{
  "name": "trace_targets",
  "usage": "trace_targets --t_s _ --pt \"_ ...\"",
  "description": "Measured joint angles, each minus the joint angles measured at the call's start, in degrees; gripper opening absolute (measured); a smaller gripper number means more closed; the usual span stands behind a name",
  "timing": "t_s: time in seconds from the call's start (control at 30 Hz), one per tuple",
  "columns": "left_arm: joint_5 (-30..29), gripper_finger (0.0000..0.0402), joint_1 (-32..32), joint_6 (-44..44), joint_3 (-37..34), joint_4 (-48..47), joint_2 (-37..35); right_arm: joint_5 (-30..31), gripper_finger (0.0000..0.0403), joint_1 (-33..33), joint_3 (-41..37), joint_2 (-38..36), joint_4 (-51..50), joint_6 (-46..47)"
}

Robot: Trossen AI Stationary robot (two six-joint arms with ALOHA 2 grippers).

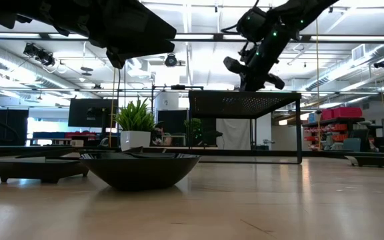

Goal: Pick & Place Mini shaped plates
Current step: Stack the drop shaped plate on top of the drop shaped plates on the shelf

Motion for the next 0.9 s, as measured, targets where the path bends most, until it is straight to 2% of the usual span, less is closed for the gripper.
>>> trace_targets --t_s 0.17,0.7,0.9 --pt "0.0 0.0165 0.0 -0.2 0.0 -0.3 0.0 0.2 0.0003 -1.7 -3.2 0.0 5.5 0.4" --pt "0.0 0.0165 0.0 -0.4 0.0 -0.3 0.0 0.3 0.0003 -4.4 -3.4 0.0 10.5 1.2" --pt "0.0 0.0165 0.2 -0.3 0.0 -0.3 0.0 -4.0 0.0003 -5.3 -3.5 0.9 8.8 2.2"
